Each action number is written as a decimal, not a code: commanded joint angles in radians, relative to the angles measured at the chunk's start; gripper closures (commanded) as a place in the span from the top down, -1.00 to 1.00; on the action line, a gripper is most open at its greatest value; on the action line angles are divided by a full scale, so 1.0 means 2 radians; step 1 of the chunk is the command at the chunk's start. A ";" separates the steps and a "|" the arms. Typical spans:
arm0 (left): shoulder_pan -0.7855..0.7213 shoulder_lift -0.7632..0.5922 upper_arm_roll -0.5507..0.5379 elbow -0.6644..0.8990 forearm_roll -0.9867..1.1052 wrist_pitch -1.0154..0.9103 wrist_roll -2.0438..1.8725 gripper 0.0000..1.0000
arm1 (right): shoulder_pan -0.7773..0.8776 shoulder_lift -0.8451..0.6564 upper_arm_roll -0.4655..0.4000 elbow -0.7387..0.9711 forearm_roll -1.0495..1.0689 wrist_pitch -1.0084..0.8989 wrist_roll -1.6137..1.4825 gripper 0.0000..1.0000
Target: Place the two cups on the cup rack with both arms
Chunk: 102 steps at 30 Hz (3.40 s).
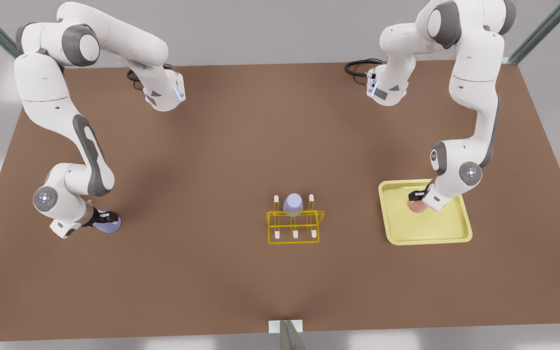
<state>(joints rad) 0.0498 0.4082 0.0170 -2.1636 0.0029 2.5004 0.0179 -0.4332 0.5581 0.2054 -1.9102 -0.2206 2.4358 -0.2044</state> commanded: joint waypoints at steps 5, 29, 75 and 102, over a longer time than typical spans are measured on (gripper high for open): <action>0.000 0.000 0.000 0.000 -0.001 0.002 0.001 0.69 | -0.002 -0.006 0.000 -0.026 0.001 0.035 -0.021 1.00; -0.156 0.112 -0.061 0.413 -0.049 -0.291 -0.408 0.65 | -0.014 -0.016 0.000 -0.046 0.001 0.038 -0.036 1.00; -0.030 -0.077 -0.059 0.297 0.018 -0.513 0.065 1.00 | 0.246 0.124 0.193 0.344 0.054 -0.061 -0.060 0.57; -0.030 -0.077 -0.059 0.302 0.019 -0.509 0.065 1.00 | 0.312 0.171 0.187 0.383 0.072 -0.072 -0.044 0.57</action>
<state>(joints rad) -0.0110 0.2554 -0.1012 -1.5570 0.0377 1.4693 0.0693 0.1898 0.9006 0.5796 -1.1446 -0.0681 2.2978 -0.3135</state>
